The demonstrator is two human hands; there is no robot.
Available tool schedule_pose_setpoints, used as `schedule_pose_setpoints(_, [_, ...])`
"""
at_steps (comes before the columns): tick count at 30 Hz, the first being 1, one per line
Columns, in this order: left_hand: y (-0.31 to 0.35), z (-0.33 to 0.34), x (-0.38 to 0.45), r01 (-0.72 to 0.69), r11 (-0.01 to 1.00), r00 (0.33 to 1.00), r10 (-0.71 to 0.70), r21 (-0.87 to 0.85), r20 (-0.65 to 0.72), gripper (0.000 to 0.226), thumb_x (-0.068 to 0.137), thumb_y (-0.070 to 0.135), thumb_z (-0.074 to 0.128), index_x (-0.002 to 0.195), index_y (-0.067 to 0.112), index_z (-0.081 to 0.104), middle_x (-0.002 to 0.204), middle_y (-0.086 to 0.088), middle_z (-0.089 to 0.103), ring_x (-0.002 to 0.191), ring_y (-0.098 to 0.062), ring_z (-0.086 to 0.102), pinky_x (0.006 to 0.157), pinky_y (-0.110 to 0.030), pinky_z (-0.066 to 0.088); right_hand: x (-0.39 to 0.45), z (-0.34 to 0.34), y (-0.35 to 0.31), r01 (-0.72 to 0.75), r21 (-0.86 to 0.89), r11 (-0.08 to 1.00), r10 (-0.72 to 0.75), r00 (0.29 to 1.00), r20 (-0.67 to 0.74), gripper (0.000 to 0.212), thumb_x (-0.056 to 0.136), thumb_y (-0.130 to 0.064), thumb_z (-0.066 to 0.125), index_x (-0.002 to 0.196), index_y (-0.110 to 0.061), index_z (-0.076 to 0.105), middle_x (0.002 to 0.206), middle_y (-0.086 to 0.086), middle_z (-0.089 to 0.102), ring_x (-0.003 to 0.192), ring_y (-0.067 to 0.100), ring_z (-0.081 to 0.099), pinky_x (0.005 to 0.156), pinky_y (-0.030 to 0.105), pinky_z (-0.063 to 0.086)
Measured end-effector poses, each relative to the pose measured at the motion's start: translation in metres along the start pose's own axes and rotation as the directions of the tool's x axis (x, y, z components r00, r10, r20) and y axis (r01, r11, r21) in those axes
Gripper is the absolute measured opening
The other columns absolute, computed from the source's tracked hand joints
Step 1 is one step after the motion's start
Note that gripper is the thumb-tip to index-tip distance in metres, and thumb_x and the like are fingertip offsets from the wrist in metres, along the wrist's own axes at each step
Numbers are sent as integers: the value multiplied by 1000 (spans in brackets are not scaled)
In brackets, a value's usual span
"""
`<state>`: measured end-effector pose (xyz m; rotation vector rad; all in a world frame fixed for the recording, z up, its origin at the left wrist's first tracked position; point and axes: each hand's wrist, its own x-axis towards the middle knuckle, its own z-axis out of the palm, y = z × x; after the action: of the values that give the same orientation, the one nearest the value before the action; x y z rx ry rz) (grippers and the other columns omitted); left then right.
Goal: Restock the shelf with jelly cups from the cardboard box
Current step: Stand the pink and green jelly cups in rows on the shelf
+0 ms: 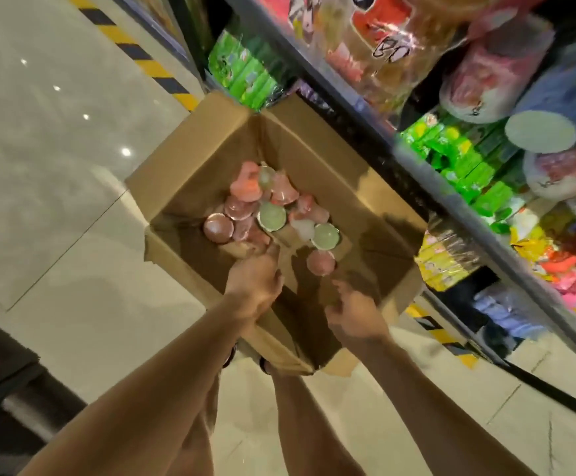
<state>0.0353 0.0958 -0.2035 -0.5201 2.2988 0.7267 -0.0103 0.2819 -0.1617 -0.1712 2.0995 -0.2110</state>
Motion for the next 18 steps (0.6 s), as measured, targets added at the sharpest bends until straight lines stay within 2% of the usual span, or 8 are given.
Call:
schedule_pose_setpoints(3, [-18,28,34,35,999,998,-35,-3,-43,41,93,29,51,133,20,44,123,-5,54,104,-25,58,84,-41,52,53,23,8,-25,143,989,23,1000,16,43,96,-21,53,138,-19,45,121,9,60,110,28,61,92,35,49])
schedule_pose_setpoints(6, [-35,52,76,13,1000,999,-14,-14,-37,35,90,27,50,123,17,51,124,-11,51,110,-31,55,87,-44,51,105,44,16,-28,270,962,50,996,-74,41,96,-14,55,136,-7,48,126,13,57,120,30,56,94,33,44])
schedule_pose_setpoints(8, [-45,67,106,-16,996,999,12,-83,-50,48,88,28,52,133,11,44,136,-20,43,121,-41,49,95,-53,47,142,52,23,-29,261,965,73,984,-160,39,94,-15,60,130,-6,53,126,13,60,121,28,56,88,25,40])
schedule_pose_setpoints(9, [-50,73,120,-1,998,997,-3,-61,-77,56,88,26,56,139,12,38,141,-20,39,124,-42,46,97,-54,46,162,56,28,-29,254,967,78,980,-185,39,91,-14,64,128,-4,55,126,13,60,122,28,56,88,23,38])
schedule_pose_setpoints(11, [-56,82,147,36,999,985,-35,5,-168,70,87,17,63,148,15,28,151,-18,30,129,-42,42,100,-53,44,201,64,40,-33,199,979,77,973,-218,49,88,-15,67,133,-2,53,134,16,57,127,31,51,98,27,38])
schedule_pose_setpoints(13, [-57,86,168,6,1000,971,-1,17,-240,73,89,15,60,152,13,22,156,-18,23,138,-41,32,108,-52,35,229,71,54,-55,137,989,89,964,-252,58,88,-17,67,140,-1,48,142,19,51,133,32,46,109,35,35])
schedule_pose_setpoints(15, [-62,95,191,-33,994,972,55,100,-229,74,90,12,58,153,17,18,159,-15,16,144,-38,23,110,-52,33,250,78,62,-60,114,992,92,950,-297,62,87,-20,67,141,-1,44,143,21,48,133,34,45,110,40,35])
schedule_pose_setpoints(18, [-64,104,211,-74,981,978,106,180,-178,73,89,18,62,151,19,23,157,-18,20,142,-42,24,110,-55,34,269,83,69,-23,80,996,48,945,-325,71,88,-25,68,146,-1,35,148,20,40,138,33,39,114,40,31])
